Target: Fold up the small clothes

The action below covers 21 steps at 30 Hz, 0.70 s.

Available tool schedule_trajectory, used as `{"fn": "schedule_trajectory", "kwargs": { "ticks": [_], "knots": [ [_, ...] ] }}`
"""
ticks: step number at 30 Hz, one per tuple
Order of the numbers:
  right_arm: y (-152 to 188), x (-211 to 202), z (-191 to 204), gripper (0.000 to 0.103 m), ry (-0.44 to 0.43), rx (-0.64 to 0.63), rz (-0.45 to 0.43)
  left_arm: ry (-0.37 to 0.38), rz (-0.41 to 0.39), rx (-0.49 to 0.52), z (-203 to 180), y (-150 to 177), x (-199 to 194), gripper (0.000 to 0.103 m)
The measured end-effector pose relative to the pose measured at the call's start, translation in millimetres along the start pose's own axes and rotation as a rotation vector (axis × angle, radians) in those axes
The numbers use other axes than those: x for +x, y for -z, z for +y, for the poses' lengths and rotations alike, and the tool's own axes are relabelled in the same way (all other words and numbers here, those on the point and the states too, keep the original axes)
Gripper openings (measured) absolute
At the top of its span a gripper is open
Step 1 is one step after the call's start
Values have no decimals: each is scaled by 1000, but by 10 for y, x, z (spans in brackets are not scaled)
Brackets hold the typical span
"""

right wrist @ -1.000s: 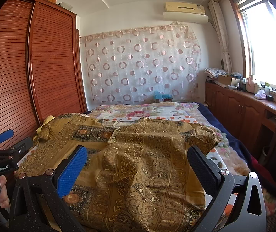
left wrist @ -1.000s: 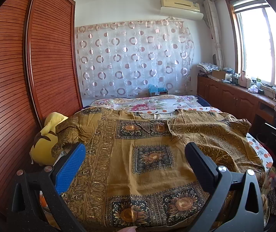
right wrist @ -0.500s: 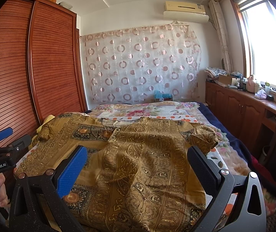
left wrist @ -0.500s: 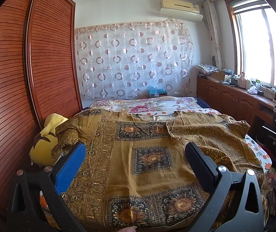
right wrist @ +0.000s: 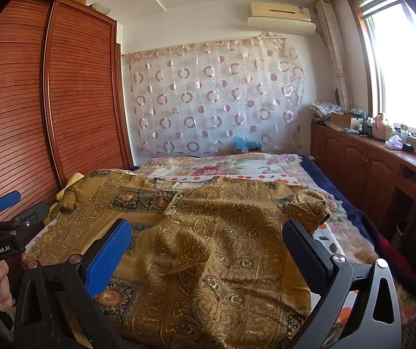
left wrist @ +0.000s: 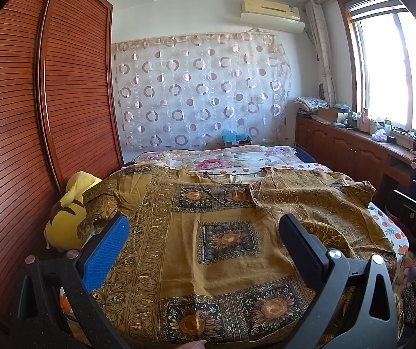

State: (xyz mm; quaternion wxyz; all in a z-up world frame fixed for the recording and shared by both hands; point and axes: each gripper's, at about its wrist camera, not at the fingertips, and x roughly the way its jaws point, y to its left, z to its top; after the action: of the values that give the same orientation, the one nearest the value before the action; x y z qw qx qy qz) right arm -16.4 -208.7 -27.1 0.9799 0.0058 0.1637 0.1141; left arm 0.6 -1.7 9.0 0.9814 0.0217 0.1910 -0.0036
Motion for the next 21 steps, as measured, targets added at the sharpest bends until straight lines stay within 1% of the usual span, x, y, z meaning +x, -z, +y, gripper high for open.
{"fn": "schedule_trajectory", "kwargs": {
  "ticks": [1,9,13,14,16,21],
  "knots": [
    [0,0,1,103,0,0,0,1,0,0,-2,-60,36,103],
    [-1,1,6,103,-2,0,2,1,-1,0,-2,-39,30,103],
    [13,34,3,103,-15,6,11,8,18,0,-16,-83,49,103],
    [16,50,5,103,-21,7,16,12,25,1,-78,-82,25,103],
    [18,89,8,103,-41,6,26,19,35,-2,-50,-66,45,103],
    [4,254,-11,103,-104,6,58,18,81,-20,116,5,218,103]
  ]
}}
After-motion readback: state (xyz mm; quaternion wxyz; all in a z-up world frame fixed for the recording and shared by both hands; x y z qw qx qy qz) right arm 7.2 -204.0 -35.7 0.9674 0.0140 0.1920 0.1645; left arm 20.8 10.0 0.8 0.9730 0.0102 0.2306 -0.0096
